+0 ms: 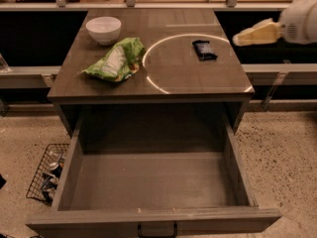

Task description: Place rxbar blueberry into top drawer

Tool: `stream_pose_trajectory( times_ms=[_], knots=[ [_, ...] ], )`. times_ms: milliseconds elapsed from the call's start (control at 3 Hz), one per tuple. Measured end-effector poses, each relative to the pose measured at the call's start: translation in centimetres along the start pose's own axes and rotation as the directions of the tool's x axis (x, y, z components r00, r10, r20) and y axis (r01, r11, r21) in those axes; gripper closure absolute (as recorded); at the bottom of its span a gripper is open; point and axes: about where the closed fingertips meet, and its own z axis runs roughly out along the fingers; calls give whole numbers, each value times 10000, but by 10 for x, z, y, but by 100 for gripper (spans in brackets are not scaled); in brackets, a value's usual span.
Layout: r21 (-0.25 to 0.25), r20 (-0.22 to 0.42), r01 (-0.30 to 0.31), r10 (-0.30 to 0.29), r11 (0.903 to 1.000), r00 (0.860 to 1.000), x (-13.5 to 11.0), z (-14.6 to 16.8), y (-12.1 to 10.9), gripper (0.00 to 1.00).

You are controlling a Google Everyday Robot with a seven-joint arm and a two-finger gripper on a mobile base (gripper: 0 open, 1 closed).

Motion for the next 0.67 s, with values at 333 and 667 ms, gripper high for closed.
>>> stream_pose_trajectory(
  times_ms=[333, 667],
  knots=[
    [-256, 912, -1239, 1257, 9920, 9879, 2, 59, 14, 0],
    [-447, 1215, -1949, 1990, 9798, 9724, 9, 106, 24, 0]
  ],
)
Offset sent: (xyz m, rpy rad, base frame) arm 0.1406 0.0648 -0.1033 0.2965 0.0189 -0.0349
